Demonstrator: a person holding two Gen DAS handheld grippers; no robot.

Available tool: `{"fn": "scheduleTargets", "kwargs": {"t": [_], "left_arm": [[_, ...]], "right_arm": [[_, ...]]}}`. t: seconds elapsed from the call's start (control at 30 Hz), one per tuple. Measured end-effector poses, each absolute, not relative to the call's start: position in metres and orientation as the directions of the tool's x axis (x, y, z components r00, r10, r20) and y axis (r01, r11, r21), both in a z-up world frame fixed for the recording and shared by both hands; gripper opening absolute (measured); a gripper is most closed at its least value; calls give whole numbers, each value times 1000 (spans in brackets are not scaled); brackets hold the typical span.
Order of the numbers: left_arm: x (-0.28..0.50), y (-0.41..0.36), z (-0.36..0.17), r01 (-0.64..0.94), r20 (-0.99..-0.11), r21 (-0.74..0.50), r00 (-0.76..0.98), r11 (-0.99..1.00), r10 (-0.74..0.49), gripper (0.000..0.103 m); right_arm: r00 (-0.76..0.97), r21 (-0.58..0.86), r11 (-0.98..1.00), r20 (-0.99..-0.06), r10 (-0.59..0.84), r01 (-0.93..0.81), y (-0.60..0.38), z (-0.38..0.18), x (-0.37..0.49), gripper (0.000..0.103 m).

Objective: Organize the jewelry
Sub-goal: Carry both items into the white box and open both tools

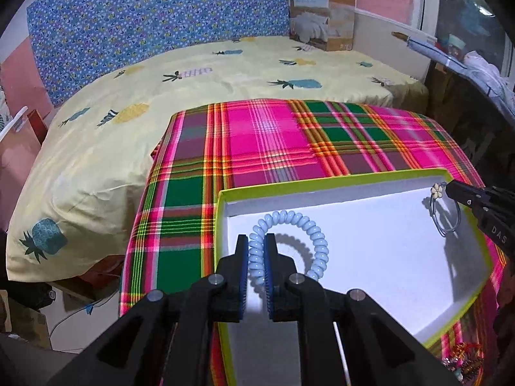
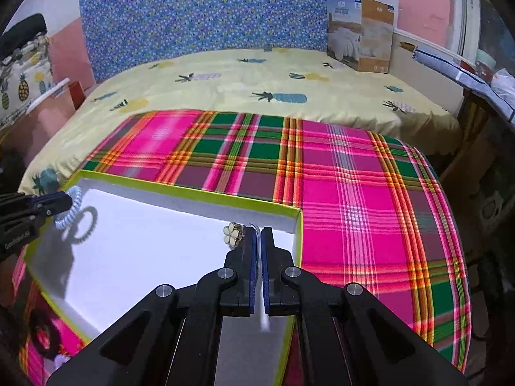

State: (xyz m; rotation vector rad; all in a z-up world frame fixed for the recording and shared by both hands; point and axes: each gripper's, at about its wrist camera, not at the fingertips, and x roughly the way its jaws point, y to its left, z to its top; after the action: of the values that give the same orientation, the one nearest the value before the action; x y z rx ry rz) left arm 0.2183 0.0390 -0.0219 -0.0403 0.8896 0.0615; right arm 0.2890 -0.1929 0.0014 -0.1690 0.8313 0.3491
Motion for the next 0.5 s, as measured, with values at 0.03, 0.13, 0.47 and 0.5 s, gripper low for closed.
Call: {"fn": "scheduleTargets", "kwargs": {"t": [0.03,0.13,0.47,0.5], "left_arm": [[220,40,-24,-74,-780,-9,624,997,40,10],[224,42,-29,-78,-788,-14,614,997,37,10],[226,37,-30,-62,-785,14,617,998,49,11],[225,38,-29,-62,-785,6,617,998,43,11]], "right_arm": [[617,-13,930,-751,234,-368,-193,-1,291,3],[609,-18,930,-760,226,-367,-192,-6,295,3],[593,-35,934,-780,197,-356,-192,-11,298,8],[594,-33,933,-779,200,-357,-193,-10,297,10]]}}
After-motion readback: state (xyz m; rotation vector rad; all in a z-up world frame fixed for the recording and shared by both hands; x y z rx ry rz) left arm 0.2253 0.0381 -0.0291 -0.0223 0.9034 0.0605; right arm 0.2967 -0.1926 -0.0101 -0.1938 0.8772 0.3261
